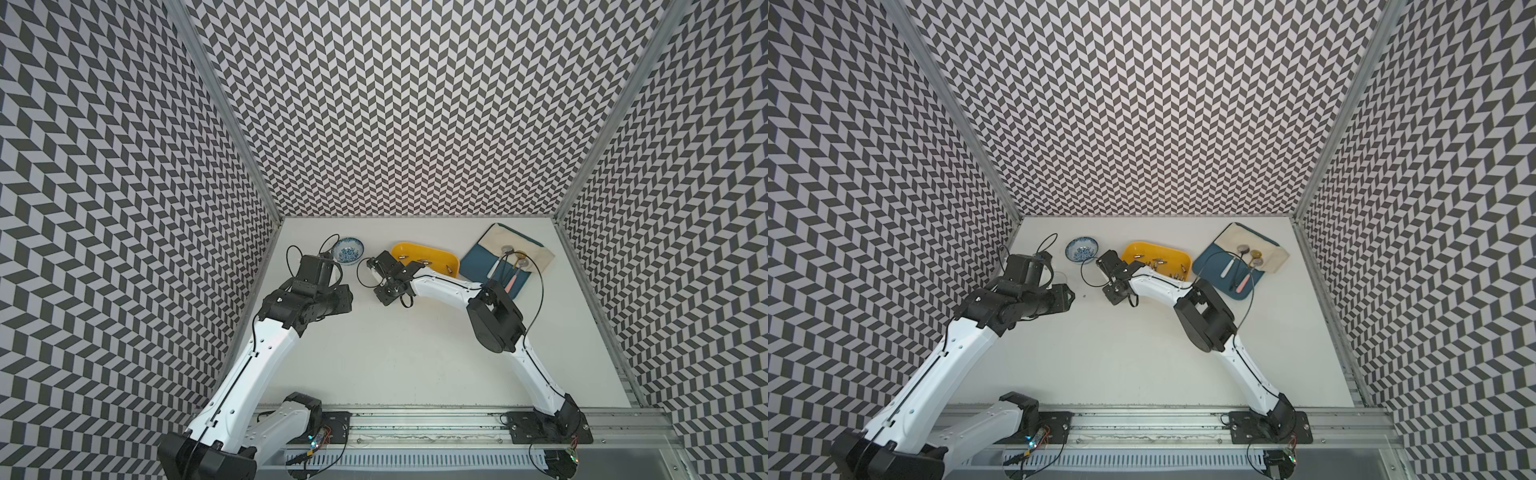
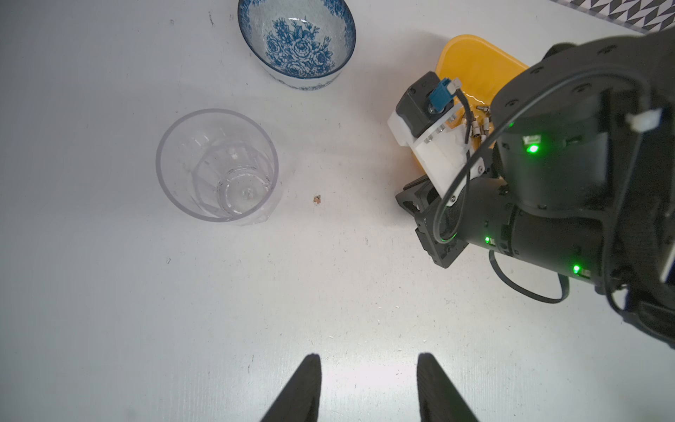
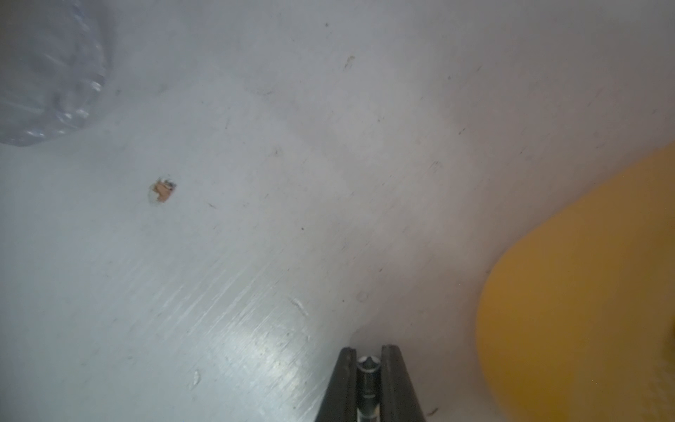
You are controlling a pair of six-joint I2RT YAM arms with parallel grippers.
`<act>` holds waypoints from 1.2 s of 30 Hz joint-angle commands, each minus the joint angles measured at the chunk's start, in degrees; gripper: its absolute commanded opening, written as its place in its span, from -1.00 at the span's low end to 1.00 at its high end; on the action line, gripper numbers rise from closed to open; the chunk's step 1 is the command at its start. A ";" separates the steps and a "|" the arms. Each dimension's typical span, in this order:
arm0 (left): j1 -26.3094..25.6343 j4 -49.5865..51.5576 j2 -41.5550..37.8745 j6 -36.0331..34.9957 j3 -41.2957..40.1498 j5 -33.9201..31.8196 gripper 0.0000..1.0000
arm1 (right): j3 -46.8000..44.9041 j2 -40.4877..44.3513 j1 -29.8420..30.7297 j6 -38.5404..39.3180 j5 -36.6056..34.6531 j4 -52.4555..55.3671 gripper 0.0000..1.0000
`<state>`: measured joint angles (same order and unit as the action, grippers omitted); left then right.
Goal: Put the bit on the desktop into the storage box
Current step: Pick up the screwdriver bit from the center of the board, then place the screwdriver bit in the storage box.
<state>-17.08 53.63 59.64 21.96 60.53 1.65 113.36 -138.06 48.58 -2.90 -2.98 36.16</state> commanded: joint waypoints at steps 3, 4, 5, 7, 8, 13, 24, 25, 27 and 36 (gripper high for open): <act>0.38 -0.45 -0.86 -0.60 -0.76 0.77 -0.06 | -1.31 -0.37 -0.01 0.09 0.12 1.54 -1.00; 0.36 -0.45 -0.84 -0.60 -0.93 0.77 -0.06 | -1.30 -0.13 -0.03 -0.18 0.60 1.54 -1.00; 0.38 -0.54 -0.84 -0.62 -0.99 0.77 -0.07 | -1.30 0.19 0.02 -0.32 1.02 1.54 -1.00; 0.38 -0.63 -0.84 -0.60 -1.20 0.73 -0.06 | -1.30 1.31 0.03 -0.92 1.86 1.54 -1.00; 0.38 -0.63 -0.84 -0.60 -1.28 0.79 -0.06 | -1.38 1.85 0.10 -1.28 2.12 1.54 -1.00; 0.82 -0.28 -0.75 -0.78 -1.21 0.98 -0.06 | -1.43 6.93 0.10 -4.28 3.69 1.37 -1.00; 1.61 -1.01 0.20 -1.33 -0.40 2.54 -0.06 | -3.22 18.29 -5.95 -5.16 2.57 3.53 -1.00; 1.61 -1.19 0.45 -1.24 -0.42 2.58 -0.06 | -3.63 19.25 -6.99 -5.19 2.00 3.78 -1.00; 1.61 -1.64 0.86 -1.22 -0.44 2.78 -0.06 | -5.14 21.09 -9.47 -5.19 0.89 4.00 -1.00; 1.61 -3.02 2.85 -1.40 -0.03 3.54 -0.06 | -10.44 20.58 -16.19 -4.79 -2.18 2.27 -1.00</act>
<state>-15.70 52.25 62.26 21.26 59.57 4.38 104.44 -116.60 31.92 -7.18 -3.25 39.64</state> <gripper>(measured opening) 0.470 0.121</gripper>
